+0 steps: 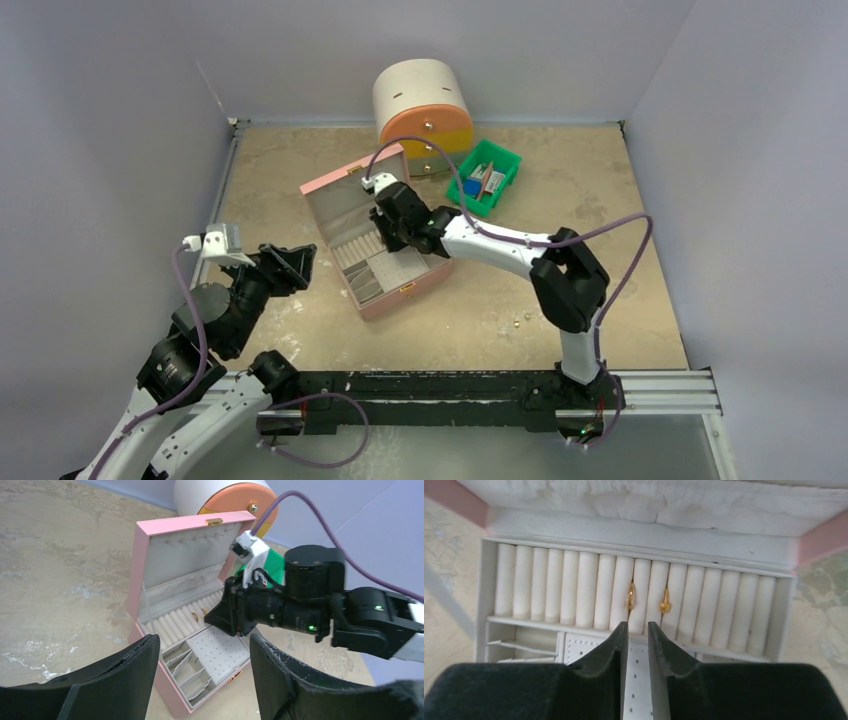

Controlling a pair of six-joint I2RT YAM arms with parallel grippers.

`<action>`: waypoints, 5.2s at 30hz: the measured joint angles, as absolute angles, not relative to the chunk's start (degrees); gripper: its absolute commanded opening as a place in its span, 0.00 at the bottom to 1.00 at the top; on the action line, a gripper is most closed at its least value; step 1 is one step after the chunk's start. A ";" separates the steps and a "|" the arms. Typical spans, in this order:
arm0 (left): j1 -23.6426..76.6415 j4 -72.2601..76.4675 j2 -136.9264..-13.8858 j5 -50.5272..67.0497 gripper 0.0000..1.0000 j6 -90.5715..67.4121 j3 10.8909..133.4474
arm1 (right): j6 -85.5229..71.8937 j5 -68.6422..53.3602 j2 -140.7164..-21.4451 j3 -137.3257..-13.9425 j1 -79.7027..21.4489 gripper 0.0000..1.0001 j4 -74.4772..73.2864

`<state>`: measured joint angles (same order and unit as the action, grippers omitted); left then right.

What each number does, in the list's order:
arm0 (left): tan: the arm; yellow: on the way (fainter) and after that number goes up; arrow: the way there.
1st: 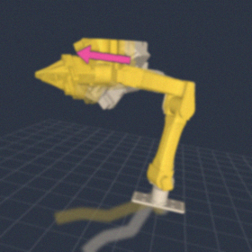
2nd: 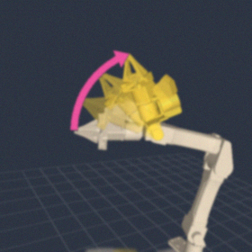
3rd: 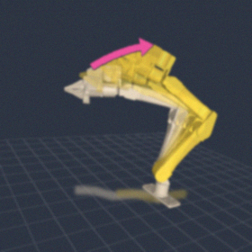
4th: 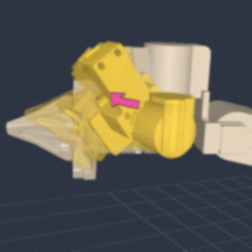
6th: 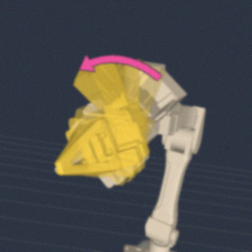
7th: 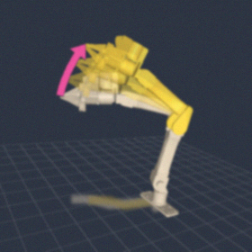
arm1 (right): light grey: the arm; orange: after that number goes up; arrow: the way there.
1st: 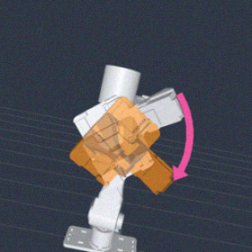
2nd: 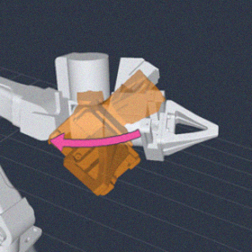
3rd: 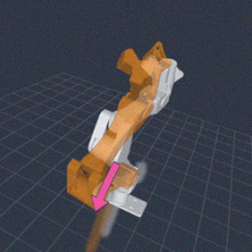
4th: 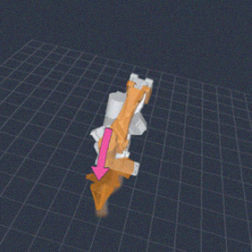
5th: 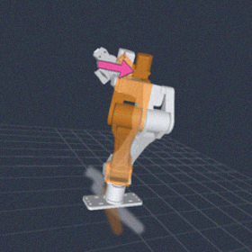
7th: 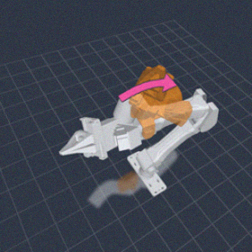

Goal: Organize the mixed jewelry

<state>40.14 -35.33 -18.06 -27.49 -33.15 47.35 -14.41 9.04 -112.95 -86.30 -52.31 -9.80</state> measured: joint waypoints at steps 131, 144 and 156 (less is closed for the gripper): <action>31.14 -33.95 -23.27 -19.42 0.67 -31.83 46.96 | -12.88 -1.39 -81.32 -48.49 -31.66 0.00 4.34; 31.14 -34.63 -29.47 -12.67 0.67 -31.79 47.94 | 9.93 -10.92 -68.16 -43.83 -50.68 0.00 8.88; 31.14 -36.60 -36.82 4.86 0.66 -28.97 52.88 | 44.14 -21.02 -66.24 -43.83 -63.88 0.00 5.23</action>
<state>31.14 -36.60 -36.82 4.86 -28.97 52.88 44.14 -21.02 -66.24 -43.83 -63.88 5.23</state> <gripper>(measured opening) 0.666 0.004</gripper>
